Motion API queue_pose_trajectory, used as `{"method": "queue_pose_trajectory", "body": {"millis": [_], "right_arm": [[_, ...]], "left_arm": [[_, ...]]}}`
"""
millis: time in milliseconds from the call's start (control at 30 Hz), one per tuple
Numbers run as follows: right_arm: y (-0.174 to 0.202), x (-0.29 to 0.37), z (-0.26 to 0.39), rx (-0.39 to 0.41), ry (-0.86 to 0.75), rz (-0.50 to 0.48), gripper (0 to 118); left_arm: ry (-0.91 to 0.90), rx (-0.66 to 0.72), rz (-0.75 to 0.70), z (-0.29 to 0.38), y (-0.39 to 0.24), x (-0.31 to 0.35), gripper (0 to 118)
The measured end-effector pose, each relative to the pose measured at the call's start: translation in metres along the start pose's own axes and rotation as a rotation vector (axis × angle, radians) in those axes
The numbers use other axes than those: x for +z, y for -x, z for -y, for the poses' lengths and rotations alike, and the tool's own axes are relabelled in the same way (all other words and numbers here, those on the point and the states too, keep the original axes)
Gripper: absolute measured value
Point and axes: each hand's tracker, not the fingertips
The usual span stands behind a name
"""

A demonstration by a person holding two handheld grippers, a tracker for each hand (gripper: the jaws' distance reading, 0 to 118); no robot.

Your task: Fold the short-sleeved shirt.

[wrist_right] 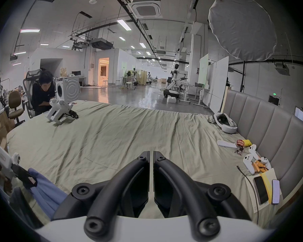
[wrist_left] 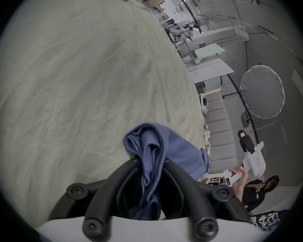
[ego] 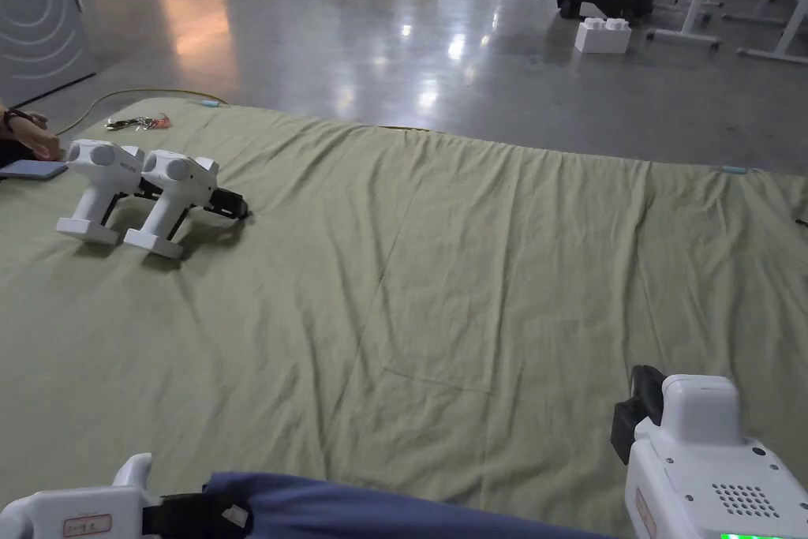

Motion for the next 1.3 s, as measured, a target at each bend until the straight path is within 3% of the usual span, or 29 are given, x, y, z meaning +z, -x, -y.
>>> {"method": "queue_pose_trajectory", "body": {"millis": [367, 567, 733, 933, 1033, 1300], "right_arm": [[-0.008, -0.001, 0.004, -0.003, 0.010, 0.004, 6], [-0.012, -0.002, 0.005, 0.001, 0.013, 0.004, 5], [-0.012, -0.003, 0.007, 0.002, 0.021, 0.000, 6], [-0.011, -0.003, 0.008, 0.006, 0.024, -0.007, 5], [-0.010, -0.003, 0.009, 0.008, 0.026, -0.011, 6], [-0.015, 0.001, 0.016, 0.002, 0.043, -0.003, 6]], "left_arm": [[-0.088, -0.038, -0.113, -0.027, -0.045, 0.058, 14], [-0.148, -0.117, -0.354, -0.036, -0.093, 0.108, 14], [-0.122, -0.128, -0.376, -0.021, -0.137, 0.093, 14], [-0.030, -0.164, -0.235, -0.005, -0.185, 0.059, 14], [0.021, -0.160, -0.190, 0.005, -0.205, 0.029, 14], [0.132, -0.130, -0.246, 0.040, -0.213, -0.092, 14]]}}
